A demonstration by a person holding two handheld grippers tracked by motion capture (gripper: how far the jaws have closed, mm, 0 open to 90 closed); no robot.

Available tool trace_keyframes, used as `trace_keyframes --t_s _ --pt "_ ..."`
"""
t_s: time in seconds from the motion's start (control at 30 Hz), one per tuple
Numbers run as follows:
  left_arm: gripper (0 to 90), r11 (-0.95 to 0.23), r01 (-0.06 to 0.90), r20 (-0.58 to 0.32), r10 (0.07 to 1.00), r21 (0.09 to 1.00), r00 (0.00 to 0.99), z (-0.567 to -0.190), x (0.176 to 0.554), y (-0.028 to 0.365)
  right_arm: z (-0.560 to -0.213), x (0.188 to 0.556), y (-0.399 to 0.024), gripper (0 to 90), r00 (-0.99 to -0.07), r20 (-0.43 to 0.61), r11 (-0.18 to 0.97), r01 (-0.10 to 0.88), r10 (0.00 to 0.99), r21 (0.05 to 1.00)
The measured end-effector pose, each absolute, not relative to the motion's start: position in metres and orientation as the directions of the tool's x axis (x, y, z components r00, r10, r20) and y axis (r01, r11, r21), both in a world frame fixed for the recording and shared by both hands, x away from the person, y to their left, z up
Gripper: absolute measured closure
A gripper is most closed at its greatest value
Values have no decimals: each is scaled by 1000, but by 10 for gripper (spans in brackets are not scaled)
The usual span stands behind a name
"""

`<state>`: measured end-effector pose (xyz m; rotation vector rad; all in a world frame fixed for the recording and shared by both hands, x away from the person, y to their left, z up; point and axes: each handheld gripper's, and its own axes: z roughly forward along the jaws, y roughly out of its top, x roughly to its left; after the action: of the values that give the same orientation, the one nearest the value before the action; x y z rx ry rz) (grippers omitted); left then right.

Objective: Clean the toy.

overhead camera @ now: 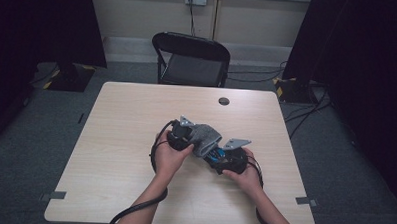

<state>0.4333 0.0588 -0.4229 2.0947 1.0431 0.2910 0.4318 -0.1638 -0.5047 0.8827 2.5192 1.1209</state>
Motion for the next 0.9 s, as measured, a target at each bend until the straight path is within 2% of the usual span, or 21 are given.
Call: trace_keyframes --t_s 0.9 --pt "705 -499 545 -74 688 674 722 -453 418 16 -505 432 -164 241 -787 20 523 428 616 737"
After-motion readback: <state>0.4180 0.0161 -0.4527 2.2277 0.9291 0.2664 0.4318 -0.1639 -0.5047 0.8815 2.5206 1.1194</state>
